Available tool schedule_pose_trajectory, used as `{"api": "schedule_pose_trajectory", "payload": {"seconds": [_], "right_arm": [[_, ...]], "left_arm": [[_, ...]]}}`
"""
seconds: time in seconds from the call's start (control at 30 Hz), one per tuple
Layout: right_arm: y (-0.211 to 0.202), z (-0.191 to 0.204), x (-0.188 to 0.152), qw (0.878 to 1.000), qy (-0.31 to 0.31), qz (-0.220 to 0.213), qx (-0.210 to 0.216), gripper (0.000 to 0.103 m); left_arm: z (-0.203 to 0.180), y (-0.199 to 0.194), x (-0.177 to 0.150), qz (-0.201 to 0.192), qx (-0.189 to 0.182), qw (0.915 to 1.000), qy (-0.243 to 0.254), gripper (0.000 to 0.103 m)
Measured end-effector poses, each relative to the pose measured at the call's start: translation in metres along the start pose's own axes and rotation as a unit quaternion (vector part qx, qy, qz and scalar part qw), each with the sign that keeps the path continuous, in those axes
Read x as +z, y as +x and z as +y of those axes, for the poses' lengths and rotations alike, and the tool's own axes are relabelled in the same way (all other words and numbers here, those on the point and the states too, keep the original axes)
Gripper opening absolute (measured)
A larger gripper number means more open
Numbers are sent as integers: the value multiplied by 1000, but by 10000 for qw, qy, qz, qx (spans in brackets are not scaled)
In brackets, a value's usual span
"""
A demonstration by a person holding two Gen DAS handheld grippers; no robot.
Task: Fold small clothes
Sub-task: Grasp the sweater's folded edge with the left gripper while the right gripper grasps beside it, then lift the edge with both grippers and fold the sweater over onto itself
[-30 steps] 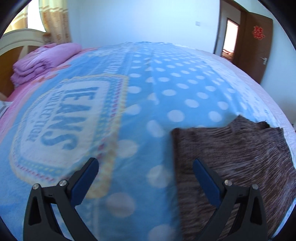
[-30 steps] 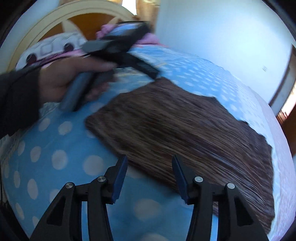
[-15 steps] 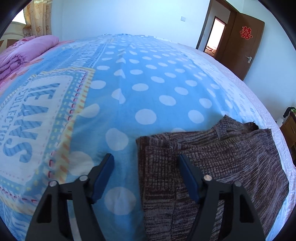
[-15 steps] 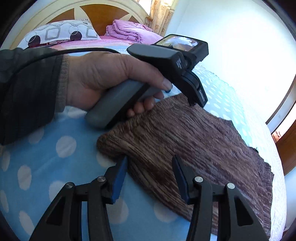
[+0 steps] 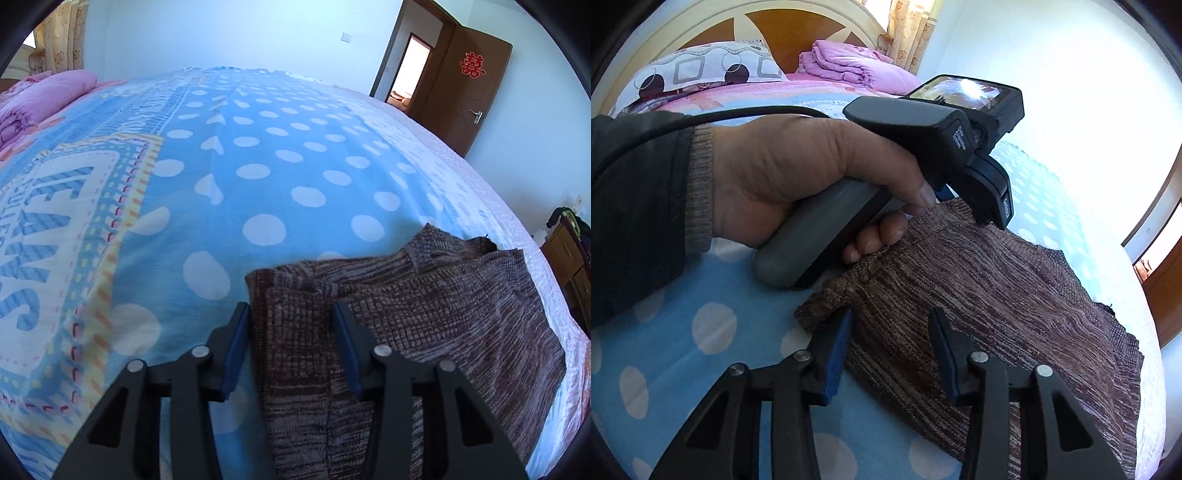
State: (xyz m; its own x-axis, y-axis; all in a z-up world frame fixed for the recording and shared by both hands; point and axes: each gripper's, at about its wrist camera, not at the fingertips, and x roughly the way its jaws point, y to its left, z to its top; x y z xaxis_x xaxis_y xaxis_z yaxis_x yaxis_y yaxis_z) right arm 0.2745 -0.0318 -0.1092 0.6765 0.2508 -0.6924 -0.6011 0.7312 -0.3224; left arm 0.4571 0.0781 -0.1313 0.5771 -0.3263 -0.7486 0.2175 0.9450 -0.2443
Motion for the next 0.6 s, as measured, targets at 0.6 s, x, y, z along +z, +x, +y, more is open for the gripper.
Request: {"api": "schedule_pose_trajectory", "payload": {"seconds": [0.6], "right_arm": [[-33, -48, -14, 9885, 1166, -499, 824, 3]], "left_arm": [[-1, -15, 18, 388, -557, 9954, -681, 13]]}}
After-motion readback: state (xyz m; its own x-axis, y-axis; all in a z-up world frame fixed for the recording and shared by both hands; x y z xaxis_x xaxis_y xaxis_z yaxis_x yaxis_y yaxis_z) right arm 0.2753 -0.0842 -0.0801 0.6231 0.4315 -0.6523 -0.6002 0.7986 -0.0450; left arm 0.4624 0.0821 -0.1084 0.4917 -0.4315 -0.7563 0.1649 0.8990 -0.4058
